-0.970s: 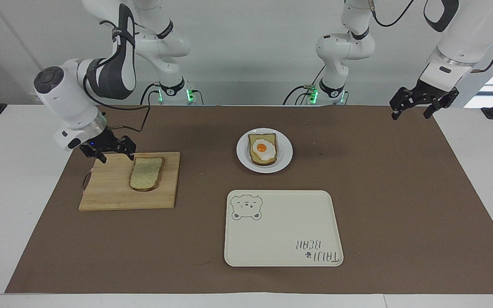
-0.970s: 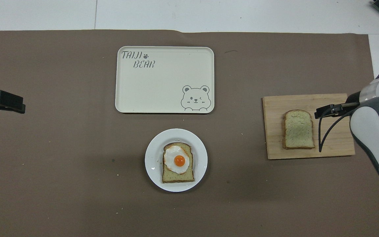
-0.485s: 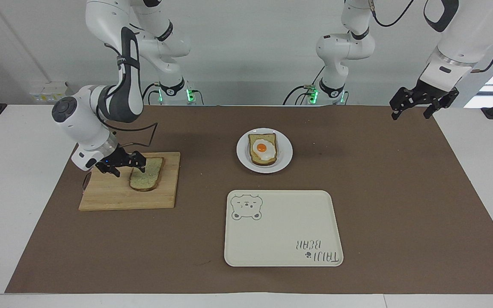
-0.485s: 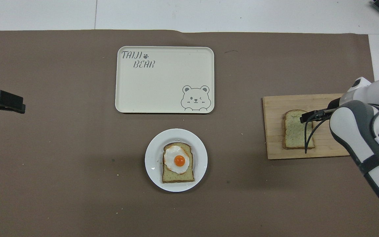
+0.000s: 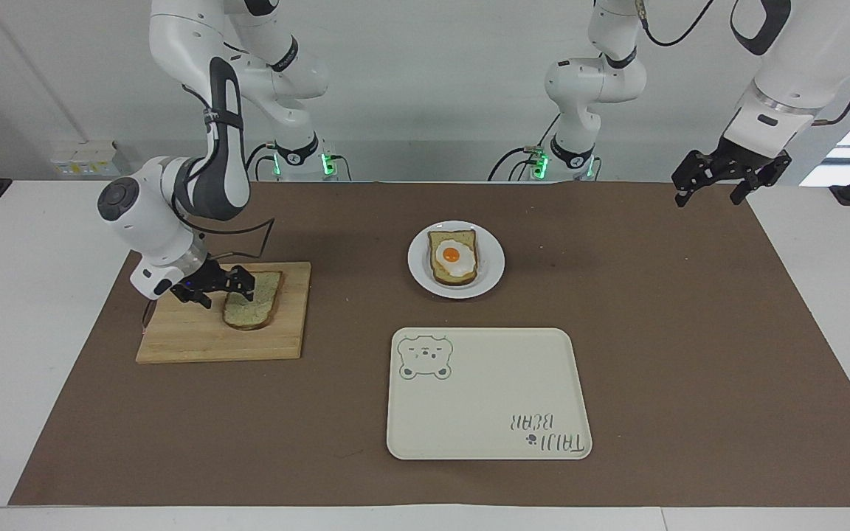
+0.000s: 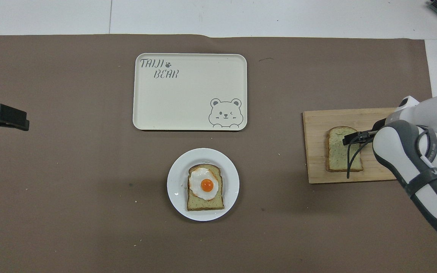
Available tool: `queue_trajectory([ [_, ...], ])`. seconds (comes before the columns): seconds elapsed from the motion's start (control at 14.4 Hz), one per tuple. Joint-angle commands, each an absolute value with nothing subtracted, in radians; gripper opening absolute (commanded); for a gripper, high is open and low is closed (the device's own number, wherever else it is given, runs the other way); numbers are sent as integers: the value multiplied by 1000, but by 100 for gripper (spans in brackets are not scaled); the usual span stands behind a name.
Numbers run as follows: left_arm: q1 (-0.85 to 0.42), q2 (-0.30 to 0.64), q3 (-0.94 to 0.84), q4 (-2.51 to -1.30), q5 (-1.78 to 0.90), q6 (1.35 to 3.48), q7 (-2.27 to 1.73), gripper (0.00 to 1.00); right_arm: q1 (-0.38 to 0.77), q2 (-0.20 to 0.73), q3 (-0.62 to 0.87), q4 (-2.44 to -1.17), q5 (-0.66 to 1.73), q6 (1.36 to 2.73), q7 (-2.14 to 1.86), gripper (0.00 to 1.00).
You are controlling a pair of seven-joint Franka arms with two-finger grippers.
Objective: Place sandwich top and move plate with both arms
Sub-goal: 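Reach the right gripper to the bread slice on the cutting board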
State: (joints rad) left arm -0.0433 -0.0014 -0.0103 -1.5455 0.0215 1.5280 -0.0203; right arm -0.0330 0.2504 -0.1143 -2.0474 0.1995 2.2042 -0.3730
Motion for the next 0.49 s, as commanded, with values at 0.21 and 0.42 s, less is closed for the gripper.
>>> queue_trajectory([
  [0.21,-34,-26,-18,-1569,38,1520,-26,100,-46,258,-106,-2057,235,2223,-413,100],
  [0.42,-34,-26,-18,-1568,38,1520,-26,100,-40,259,-106,-2057,235,2221,-410,37],
])
